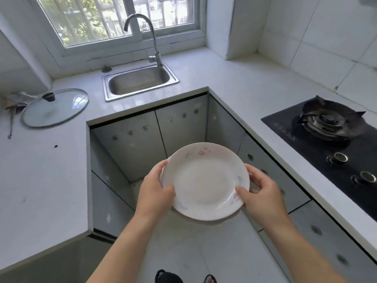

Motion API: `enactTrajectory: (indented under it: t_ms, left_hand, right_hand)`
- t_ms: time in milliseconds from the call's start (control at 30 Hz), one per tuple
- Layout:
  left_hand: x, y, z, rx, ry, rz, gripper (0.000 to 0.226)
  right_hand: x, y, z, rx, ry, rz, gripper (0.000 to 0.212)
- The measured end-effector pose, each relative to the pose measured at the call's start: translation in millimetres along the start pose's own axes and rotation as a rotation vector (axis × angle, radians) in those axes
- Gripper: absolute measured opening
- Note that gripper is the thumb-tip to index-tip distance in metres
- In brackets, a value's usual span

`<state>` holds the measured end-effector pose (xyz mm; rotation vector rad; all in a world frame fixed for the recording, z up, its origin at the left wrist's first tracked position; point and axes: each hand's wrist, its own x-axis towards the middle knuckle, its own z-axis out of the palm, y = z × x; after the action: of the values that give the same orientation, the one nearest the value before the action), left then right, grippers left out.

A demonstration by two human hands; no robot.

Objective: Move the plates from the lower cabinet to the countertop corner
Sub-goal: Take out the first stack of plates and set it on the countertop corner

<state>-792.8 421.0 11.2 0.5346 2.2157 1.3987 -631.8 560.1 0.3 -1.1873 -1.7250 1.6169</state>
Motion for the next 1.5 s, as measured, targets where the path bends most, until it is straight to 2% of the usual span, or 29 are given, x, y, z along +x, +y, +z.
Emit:
enactTrajectory:
  t_ms: [233, 533, 733, 1033, 1300, 1500]
  left_hand:
    - [106, 21, 11, 0.009, -0.057, 0.032, 0.068]
    - [296, 58, 5, 0.054, -0.125, 0.058, 0.068]
    - [389, 80, 11, 0.049, -0.207, 0.050, 0.067]
    - [489, 116, 81, 0.048, -0.324, 0.066, 0.068]
    - [578, 155, 159, 0.114, -0.375, 0.070, 0.066]
    - [616, 172, 207, 0.071, -0.401, 0.046, 0.064]
  right_hand:
    - [95, -20, 23, -0.020, 0.056, 0.008, 0.053]
    - [250, -63, 89, 0.010, 0.150, -0.011, 0.055]
    - [322, -88, 114, 0.040, 0.192, -0.028, 0.047]
    - [423, -98, 85, 0.002, 0.300, 0.031, 0.050]
    - [526, -103, 45, 0.049, 0.319, 0.086, 0.051]
    - [580, -105, 16, 0.057, 0.324, 0.104, 0.054]
